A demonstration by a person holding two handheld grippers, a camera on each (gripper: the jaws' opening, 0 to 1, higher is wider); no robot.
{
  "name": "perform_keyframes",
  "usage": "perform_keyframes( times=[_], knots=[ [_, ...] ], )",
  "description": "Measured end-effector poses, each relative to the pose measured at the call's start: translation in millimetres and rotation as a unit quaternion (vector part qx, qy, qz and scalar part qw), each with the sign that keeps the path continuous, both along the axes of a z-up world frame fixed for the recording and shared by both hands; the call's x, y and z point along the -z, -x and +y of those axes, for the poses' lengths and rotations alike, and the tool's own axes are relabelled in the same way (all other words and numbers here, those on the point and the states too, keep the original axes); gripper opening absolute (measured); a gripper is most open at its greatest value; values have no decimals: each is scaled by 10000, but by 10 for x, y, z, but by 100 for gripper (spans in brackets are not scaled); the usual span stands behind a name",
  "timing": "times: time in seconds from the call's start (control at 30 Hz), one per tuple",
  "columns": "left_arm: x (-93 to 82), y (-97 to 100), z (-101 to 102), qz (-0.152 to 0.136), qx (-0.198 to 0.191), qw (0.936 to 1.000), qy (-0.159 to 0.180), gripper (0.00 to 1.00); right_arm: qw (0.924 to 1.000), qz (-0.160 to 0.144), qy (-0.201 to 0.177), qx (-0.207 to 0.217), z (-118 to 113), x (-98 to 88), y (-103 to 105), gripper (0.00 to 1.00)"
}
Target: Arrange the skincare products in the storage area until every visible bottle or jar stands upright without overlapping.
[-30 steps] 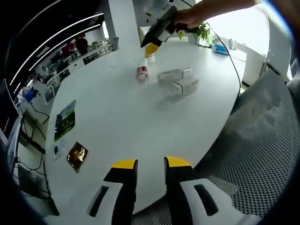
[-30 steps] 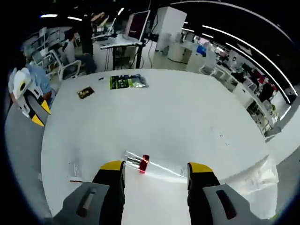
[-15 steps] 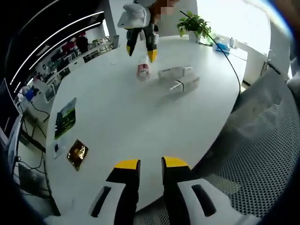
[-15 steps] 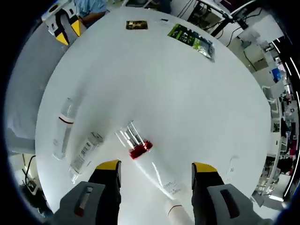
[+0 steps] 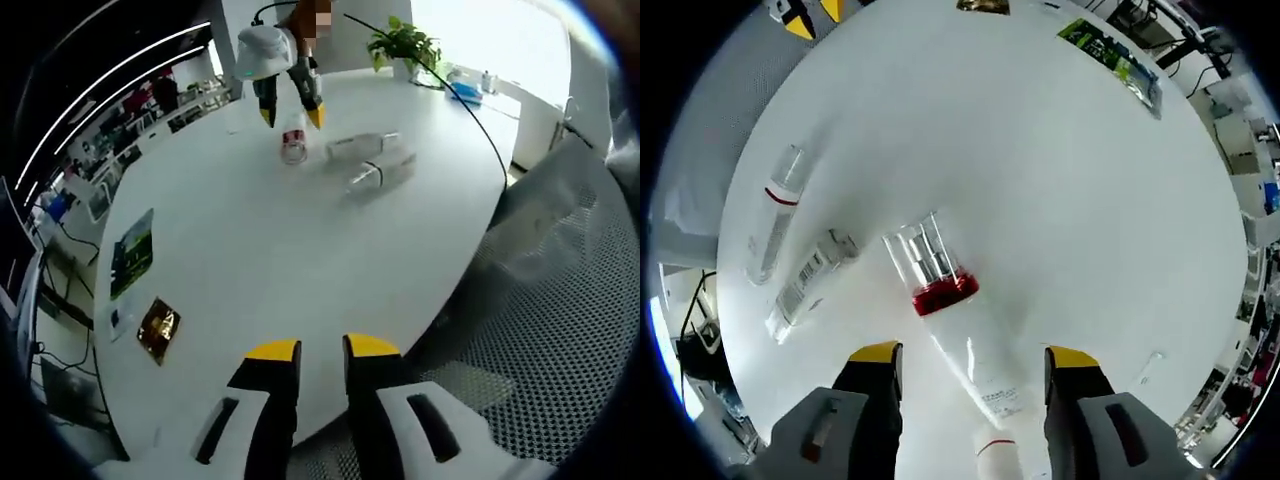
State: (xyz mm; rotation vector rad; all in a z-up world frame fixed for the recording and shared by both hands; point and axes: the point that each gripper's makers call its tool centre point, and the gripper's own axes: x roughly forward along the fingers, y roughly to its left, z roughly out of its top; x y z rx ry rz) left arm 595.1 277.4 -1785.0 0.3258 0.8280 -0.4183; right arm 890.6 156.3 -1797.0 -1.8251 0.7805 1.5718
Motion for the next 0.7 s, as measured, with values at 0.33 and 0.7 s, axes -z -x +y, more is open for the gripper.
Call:
perform_keyframes(
  times=[0.33, 0.7],
  knots=[
    [43, 15, 15, 38, -30, 10000, -15, 12, 9935, -187, 743, -845, -143, 215, -56, 48],
    [69, 16, 27, 40, -48, 10000, -8, 12, 9882, -455, 951, -1110, -115, 276, -215, 31]
  ],
)
